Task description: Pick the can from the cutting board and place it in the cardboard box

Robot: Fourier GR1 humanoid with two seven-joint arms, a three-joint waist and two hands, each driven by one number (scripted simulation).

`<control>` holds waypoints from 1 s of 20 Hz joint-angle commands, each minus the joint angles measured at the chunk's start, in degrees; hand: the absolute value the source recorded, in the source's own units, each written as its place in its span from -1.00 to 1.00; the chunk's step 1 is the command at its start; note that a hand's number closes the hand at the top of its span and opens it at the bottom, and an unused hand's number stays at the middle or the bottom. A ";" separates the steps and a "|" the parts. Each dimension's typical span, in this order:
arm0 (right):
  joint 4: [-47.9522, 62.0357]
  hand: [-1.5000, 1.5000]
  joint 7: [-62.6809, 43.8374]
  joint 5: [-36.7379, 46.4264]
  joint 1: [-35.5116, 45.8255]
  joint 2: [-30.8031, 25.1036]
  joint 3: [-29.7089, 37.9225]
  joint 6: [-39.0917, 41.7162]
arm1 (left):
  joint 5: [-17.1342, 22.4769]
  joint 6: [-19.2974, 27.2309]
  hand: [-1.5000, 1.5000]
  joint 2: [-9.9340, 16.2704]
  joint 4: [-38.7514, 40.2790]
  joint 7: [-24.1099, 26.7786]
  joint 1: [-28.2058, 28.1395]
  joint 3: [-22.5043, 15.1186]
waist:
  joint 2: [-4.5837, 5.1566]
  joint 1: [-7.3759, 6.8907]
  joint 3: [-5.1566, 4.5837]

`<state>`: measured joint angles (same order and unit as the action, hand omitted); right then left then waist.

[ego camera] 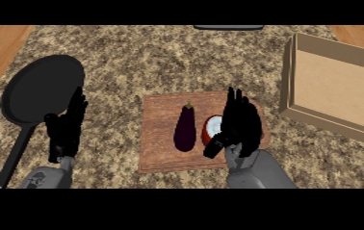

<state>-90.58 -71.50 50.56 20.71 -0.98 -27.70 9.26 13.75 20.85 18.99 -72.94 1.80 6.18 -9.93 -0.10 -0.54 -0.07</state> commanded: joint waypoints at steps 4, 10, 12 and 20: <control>1.95 -1.00 -12.06 -1.30 1.44 0.93 1.40 0.92 | 0.70 -0.89 0.00 0.04 -2.28 -2.05 0.05 0.97 | -0.01 0.34 0.04; 5.33 -1.00 -11.43 -1.76 1.63 0.94 -1.04 -2.63 | -1.39 0.17 0.00 -1.19 -0.22 -0.61 0.22 0.92 | 0.07 0.28 0.03; 4.01 -1.00 -12.56 -0.37 -1.09 0.95 -4.84 -5.96 | -1.00 -1.12 0.00 -0.41 -0.49 0.39 -0.93 1.53 | -0.02 0.21 0.03; 15.23 1.00 0.93 -0.40 6.00 0.96 0.21 -9.47 | -1.49 -2.63 0.00 -1.47 -0.98 -0.51 -1.33 2.50 | 0.19 -0.12 0.06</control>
<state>-83.10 -67.43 48.59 23.22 -0.37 -27.91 4.57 12.26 19.47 17.60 -73.87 0.14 6.50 -8.39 -0.82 -0.40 -0.22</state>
